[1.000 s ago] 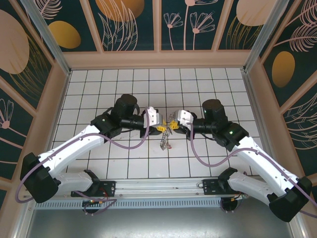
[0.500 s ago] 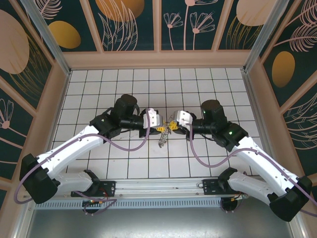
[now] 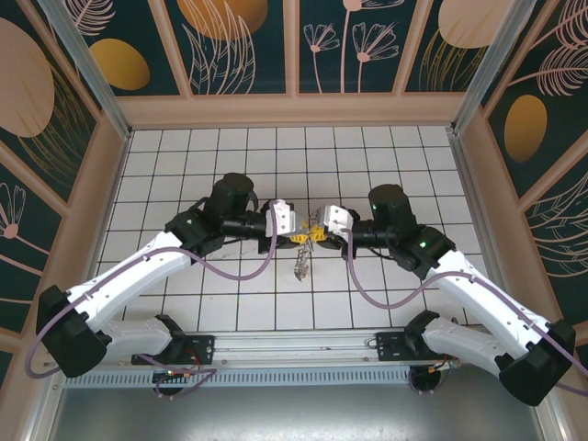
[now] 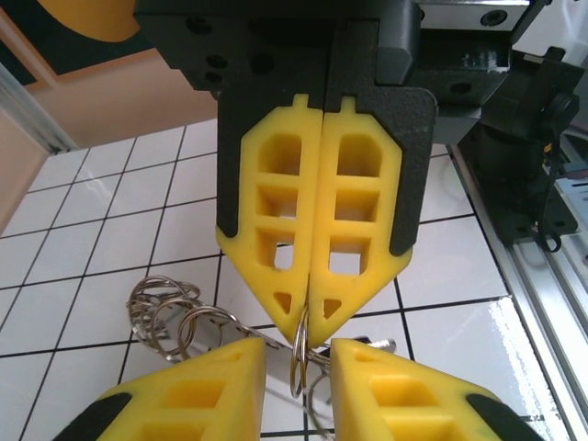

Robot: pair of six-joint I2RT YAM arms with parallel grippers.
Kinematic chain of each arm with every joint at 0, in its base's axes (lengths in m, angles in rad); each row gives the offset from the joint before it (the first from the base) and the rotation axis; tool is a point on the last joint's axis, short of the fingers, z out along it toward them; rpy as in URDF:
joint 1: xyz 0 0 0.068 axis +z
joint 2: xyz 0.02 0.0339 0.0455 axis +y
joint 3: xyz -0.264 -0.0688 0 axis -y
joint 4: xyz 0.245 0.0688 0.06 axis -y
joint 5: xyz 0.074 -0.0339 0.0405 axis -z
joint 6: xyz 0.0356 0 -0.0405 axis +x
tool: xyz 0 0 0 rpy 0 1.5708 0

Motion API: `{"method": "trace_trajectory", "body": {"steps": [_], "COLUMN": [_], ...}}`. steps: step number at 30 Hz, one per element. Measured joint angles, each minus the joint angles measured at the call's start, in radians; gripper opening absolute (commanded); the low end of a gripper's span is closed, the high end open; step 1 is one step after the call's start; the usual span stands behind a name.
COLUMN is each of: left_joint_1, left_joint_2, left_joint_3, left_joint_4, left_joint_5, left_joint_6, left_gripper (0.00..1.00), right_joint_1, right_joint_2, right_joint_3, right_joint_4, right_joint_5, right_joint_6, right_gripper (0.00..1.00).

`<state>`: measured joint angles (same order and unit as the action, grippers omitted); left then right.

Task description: Put the keys on the keyring

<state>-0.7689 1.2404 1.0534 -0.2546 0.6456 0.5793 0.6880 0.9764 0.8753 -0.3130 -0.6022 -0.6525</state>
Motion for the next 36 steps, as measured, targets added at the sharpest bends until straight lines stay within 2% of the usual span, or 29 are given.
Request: {"method": "trace_trajectory", "body": {"steps": [8,11,16,18,20,28,32,34,36], "left_joint_1": [0.000,0.000,0.001,0.001,0.000,0.021,0.029,0.029,0.031], "left_joint_2": [0.027,0.031,0.034,0.034,0.033,-0.040,-0.060,-0.061,-0.060], "left_joint_3": [0.027,0.031,0.045,0.050,0.051,-0.065,-0.145,-0.185,-0.212], "left_joint_4": [-0.022,-0.031,-0.046,-0.048,-0.034,0.221,0.400,0.485,0.551], "left_joint_5": [0.025,0.028,0.026,0.028,0.036,0.153,0.219,0.242,0.255], "left_joint_6": [-0.005,-0.011,-0.016,-0.032,-0.063,-0.242,-0.330,-0.377,-0.420], "left_gripper": [0.13,0.00,0.00,0.00,0.00,0.00,0.00,0.00,0.00], "right_joint_1": [0.002,0.004,0.006,0.006,0.006,-0.015,-0.032,-0.034,-0.034], "right_joint_2": [0.006,0.005,-0.003,-0.011,-0.024,-0.114,-0.124,-0.125,-0.125], "right_joint_3": [0.000,0.000,-0.004,-0.011,-0.023,-0.106,-0.121,-0.125,-0.132], "right_joint_4": [0.003,0.003,0.008,0.018,0.032,0.106,0.123,0.142,0.159], "right_joint_5": [0.002,0.004,0.010,0.011,0.010,-0.019,-0.031,-0.045,-0.067], "right_joint_6": [0.003,0.006,0.012,0.015,0.025,0.063,0.083,0.093,0.110], "right_gripper": [0.00,0.00,0.00,0.13,0.18,0.19,0.18,0.16,0.10]}}
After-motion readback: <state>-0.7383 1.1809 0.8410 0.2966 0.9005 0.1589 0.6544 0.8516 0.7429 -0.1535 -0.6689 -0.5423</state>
